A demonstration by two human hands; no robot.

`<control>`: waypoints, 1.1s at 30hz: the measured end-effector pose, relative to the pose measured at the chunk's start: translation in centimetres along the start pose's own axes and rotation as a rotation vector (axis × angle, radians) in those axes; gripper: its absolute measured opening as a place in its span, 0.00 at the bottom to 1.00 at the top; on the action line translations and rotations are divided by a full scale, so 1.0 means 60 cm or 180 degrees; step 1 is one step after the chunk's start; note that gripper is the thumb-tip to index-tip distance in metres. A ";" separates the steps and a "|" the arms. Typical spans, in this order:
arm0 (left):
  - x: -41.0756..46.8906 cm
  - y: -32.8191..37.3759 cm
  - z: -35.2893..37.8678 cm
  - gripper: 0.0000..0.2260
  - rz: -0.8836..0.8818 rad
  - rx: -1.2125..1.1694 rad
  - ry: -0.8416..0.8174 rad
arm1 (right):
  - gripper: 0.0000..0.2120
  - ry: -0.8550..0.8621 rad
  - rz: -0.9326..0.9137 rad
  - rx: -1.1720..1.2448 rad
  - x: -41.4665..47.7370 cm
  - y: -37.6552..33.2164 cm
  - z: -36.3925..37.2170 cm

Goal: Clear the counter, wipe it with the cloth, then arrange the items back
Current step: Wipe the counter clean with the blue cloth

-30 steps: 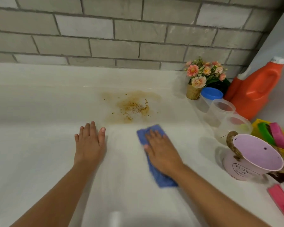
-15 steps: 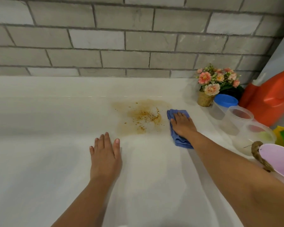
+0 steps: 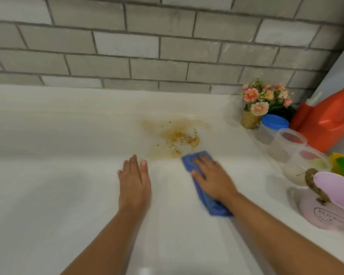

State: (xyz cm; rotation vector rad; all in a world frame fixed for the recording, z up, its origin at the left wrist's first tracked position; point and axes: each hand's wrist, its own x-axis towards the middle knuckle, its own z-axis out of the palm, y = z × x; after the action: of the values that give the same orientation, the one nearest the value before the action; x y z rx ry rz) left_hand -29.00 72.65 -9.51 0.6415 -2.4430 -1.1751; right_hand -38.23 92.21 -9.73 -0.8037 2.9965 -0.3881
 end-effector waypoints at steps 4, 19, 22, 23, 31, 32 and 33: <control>0.003 -0.005 0.001 0.25 -0.0002 -0.0227 -0.0025 | 0.26 -0.0113 0.0842 -0.0335 0.105 0.039 -0.012; -0.002 -0.006 -0.014 0.22 -0.0250 -0.1297 0.0295 | 0.21 0.0004 0.0160 0.0065 0.072 -0.040 0.002; 0.000 -0.012 -0.010 0.23 -0.0253 -0.1462 0.0274 | 0.25 -0.0080 0.1076 -0.0237 0.114 -0.013 0.002; 0.000 -0.012 -0.009 0.23 -0.0243 -0.1467 0.0276 | 0.26 -0.0126 0.1163 -0.0279 0.121 -0.029 0.006; 0.003 -0.011 -0.015 0.22 -0.0222 -0.1714 0.0443 | 0.23 -0.0436 -0.0525 0.0166 0.034 -0.195 0.036; 0.002 -0.012 -0.017 0.22 -0.0242 -0.1793 0.0463 | 0.23 -0.0465 -0.0505 0.0193 0.020 -0.175 0.031; 0.001 -0.012 -0.019 0.22 -0.0268 -0.1872 0.0490 | 0.23 -0.0437 -0.0405 0.0189 0.009 -0.148 0.025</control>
State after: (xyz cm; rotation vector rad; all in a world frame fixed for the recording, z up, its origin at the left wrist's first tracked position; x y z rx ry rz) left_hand -28.32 71.49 -9.40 0.6213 -1.8204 -1.7025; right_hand -34.20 84.15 -9.01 -0.9760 2.8031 -0.4050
